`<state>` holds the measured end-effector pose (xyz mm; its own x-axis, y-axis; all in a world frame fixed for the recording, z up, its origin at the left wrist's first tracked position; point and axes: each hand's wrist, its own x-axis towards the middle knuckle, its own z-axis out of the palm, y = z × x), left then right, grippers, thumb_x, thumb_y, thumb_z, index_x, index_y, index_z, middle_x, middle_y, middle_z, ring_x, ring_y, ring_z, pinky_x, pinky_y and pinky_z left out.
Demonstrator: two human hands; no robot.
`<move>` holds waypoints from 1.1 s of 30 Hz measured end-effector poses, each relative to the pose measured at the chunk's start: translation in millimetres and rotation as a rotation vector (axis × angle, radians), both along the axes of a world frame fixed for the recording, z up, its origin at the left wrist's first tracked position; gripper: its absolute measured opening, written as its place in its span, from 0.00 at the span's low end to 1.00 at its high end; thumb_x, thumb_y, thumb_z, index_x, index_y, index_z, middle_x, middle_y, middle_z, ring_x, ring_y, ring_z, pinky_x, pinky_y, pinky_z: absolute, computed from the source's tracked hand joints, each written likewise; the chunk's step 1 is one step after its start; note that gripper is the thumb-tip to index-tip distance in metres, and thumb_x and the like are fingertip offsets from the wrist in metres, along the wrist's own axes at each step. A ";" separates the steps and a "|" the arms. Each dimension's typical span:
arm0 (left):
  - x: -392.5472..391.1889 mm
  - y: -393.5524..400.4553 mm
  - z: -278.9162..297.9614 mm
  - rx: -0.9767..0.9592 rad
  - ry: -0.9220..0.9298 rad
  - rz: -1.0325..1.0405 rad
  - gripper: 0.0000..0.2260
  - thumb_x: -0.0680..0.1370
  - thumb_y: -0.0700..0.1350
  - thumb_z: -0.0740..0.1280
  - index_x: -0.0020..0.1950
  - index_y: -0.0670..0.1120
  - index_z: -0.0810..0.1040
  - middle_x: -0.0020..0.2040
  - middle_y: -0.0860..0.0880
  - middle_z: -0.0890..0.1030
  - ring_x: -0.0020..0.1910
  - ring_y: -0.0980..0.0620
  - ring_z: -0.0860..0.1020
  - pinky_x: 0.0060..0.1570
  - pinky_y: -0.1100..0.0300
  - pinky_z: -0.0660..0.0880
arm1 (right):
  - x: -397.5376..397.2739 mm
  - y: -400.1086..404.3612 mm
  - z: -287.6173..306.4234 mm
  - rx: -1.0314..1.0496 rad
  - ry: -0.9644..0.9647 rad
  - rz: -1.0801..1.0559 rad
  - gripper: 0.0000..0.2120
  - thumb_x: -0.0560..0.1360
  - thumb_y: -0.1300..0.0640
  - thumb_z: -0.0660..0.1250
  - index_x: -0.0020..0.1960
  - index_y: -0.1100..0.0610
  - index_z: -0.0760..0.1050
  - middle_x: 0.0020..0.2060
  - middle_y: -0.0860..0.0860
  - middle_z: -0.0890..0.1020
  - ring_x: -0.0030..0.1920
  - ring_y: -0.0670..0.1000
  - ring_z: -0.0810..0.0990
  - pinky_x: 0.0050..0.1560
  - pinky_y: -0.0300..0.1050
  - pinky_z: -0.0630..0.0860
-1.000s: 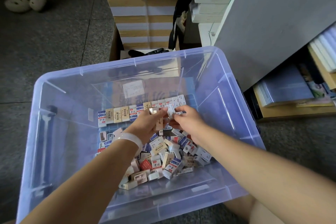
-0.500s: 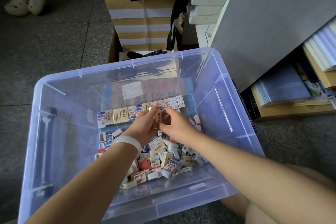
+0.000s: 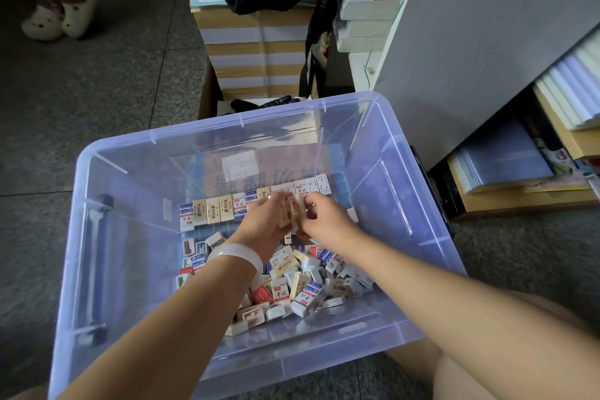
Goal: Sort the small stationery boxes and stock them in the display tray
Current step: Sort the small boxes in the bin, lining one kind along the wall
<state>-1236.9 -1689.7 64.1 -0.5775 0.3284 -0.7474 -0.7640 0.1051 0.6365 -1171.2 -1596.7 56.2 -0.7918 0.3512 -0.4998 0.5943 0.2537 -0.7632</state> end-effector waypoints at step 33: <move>5.6 -17.7 17.1 0.230 -0.152 -0.070 0.15 0.81 0.51 0.58 0.57 0.41 0.74 0.55 0.40 0.79 0.56 0.44 0.77 0.50 0.45 0.75 | -3.1 -9.6 26.5 0.132 0.005 0.194 0.02 0.70 0.56 0.67 0.39 0.52 0.75 0.34 0.50 0.79 0.38 0.50 0.79 0.36 0.42 0.75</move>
<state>-1231.3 -1707.4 81.3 -0.4343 0.5344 -0.7251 -0.8486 0.0273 0.5284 -1174.3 -1606.3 82.7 -0.8531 0.2543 -0.4555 0.5210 0.4608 -0.7185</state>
